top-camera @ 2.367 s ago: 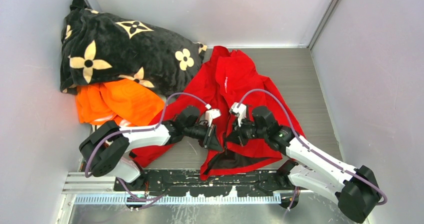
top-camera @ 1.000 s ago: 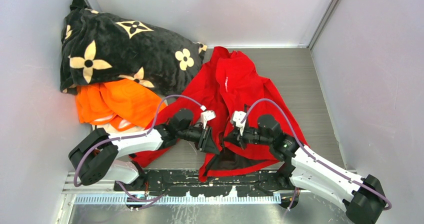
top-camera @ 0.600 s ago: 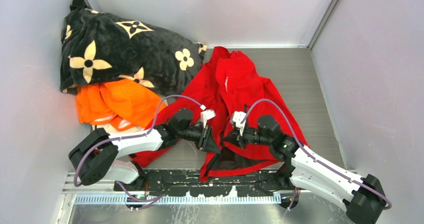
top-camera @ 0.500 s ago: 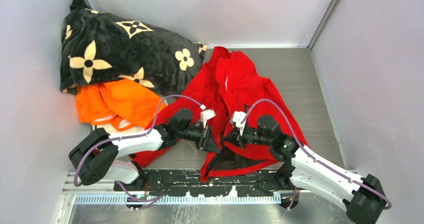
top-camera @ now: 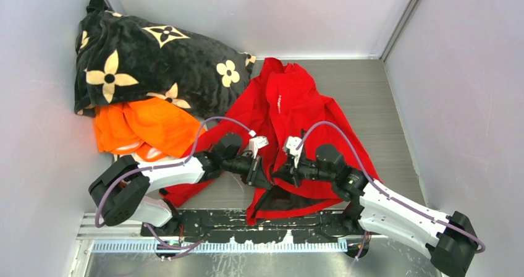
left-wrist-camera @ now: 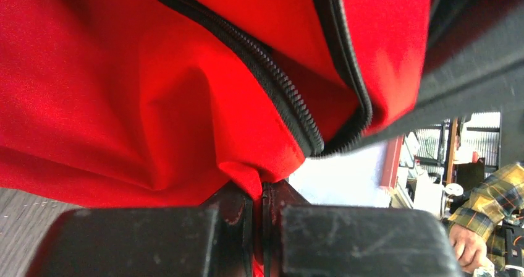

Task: Zip up the jacket
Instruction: Insert the zipper into the jacket.

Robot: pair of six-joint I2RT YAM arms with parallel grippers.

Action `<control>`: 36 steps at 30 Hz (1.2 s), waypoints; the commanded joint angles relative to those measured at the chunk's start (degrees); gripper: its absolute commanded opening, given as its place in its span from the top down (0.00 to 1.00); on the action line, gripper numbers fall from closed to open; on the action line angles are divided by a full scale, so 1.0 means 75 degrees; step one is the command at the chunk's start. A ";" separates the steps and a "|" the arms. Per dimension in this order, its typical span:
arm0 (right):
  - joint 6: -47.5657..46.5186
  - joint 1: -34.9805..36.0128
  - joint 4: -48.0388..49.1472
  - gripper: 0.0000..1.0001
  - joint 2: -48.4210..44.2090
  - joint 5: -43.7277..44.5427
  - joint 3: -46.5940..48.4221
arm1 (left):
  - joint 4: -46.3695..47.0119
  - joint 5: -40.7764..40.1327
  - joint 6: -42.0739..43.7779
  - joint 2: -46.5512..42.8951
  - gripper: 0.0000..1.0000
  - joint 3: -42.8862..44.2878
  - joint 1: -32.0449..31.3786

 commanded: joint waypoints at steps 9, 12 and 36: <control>0.0886 -0.0282 -0.0065 0.99 0.0347 0.3685 0.1032 | -0.0304 0.0868 0.0320 0.0160 1.00 0.0363 -0.0373; 0.0759 -0.0544 -0.0784 0.99 0.0028 0.3251 0.0991 | -0.0506 0.1054 0.0482 -0.0014 1.00 0.0232 -0.0376; -0.1265 -0.0443 -0.1442 0.67 -0.0123 0.0015 0.0620 | -0.0339 0.1214 0.0065 0.0918 1.00 0.0548 -0.0307</control>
